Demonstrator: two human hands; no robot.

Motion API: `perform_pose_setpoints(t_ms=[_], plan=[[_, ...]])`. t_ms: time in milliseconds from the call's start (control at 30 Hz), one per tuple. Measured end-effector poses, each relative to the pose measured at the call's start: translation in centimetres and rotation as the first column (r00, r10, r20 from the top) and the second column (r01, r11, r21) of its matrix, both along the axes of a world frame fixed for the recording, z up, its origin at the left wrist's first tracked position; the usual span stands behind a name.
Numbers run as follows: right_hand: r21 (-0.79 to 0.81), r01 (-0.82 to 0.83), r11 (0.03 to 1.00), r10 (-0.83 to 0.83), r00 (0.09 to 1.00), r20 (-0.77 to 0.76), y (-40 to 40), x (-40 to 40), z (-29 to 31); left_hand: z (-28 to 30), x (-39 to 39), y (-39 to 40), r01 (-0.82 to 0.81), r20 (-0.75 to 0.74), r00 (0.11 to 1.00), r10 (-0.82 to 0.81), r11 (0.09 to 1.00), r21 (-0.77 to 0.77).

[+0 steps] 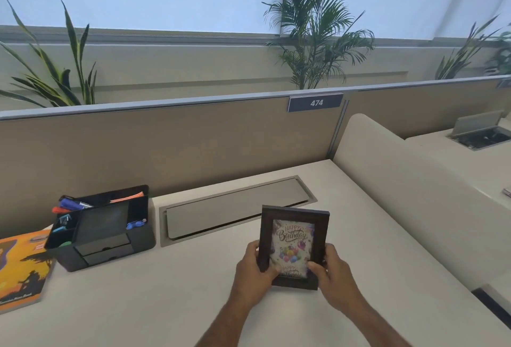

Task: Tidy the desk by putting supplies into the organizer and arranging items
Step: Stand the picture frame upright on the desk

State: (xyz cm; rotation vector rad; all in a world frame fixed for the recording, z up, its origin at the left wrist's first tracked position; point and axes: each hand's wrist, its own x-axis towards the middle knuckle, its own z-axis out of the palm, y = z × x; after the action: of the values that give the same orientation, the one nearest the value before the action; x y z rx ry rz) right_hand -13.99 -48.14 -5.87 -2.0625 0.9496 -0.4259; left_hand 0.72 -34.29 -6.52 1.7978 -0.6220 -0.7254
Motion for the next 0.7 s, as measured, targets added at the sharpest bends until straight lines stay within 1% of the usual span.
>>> perform_pose_setpoints(t_ms=[33, 100, 167, 200, 233, 300, 333, 367, 433, 533, 633, 700], plan=[[0.026, -0.001, 1.0, 0.0, 1.0, 0.013, -1.3, 0.0, 0.5, -0.3, 0.2, -0.5, 0.004, 0.025, 1.0, -0.004, 1.0, 0.011], [0.094, 0.017, 0.995, -0.021, 0.999, 0.047, -4.5, 0.1, 1.1, -1.1, 0.6, -1.6, -0.002, 0.124, 0.992, -0.005, 0.999, 0.049], [0.107, 0.055, 0.993, -0.065, 0.994, 0.09, -7.7, 0.4, 1.5, -2.1, 0.7, -2.7, 0.024, 0.256, 0.965, -0.048, 0.995, 0.098], [0.099, 0.085, 0.992, -0.095, 0.989, 0.11, -9.4, 0.5, 1.7, -2.6, 0.7, -3.2, 0.053, 0.339, 0.936, -0.1, 0.988, 0.145], [0.089, 0.118, 0.989, -0.129, 0.983, 0.127, -11.0, 0.8, 1.9, -3.1, 0.5, -3.8, 0.074, 0.448, 0.879, -0.16, 0.976, 0.203], [0.089, 0.178, 0.98, -0.191, 0.968, 0.164, -14.2, 1.4, 2.2, -4.3, 0.1, -4.8, 0.068, 0.671, 0.69, -0.272, 0.947, 0.314], [0.105, 0.2, 0.974, -0.217, 0.959, 0.184, -15.8, 1.7, 2.3, -4.6, -0.2, -5.4, 0.097, 0.693, 0.627, -0.357, 0.918, 0.385], [0.122, 0.216, 0.969, -0.237, 0.949, 0.206, -17.2, 2.2, 2.5, -5.0, -0.6, -5.9, 0.141, 0.68, 0.592, -0.432, 0.887, 0.44], [0.131, 0.253, 0.958, -0.278, 0.933, 0.228, -20.0, 2.9, 2.2, -5.7, -1.1, -7.0, 0.19, 0.68, 0.537, -0.499, 0.857, 0.478], [0.118, 0.296, 0.948, -0.315, 0.923, 0.221, -23.6, 3.9, 1.6, -5.9, -0.9, -8.1, 0.175, 0.701, 0.506, -0.502, 0.856, 0.487], [0.093, 0.299, 0.95, -0.312, 0.93, 0.196, -26.6, 4.9, 1.0, -6.0, -0.7, -8.5, 0.168, 0.696, 0.5, -0.516, 0.846, 0.507], [0.105, 0.302, 0.948, -0.317, 0.928, 0.197, -27.9, 5.6, 0.6, -6.2, -0.6, -8.7, 0.166, 0.7, 0.5, -0.51, 0.849, 0.501]])
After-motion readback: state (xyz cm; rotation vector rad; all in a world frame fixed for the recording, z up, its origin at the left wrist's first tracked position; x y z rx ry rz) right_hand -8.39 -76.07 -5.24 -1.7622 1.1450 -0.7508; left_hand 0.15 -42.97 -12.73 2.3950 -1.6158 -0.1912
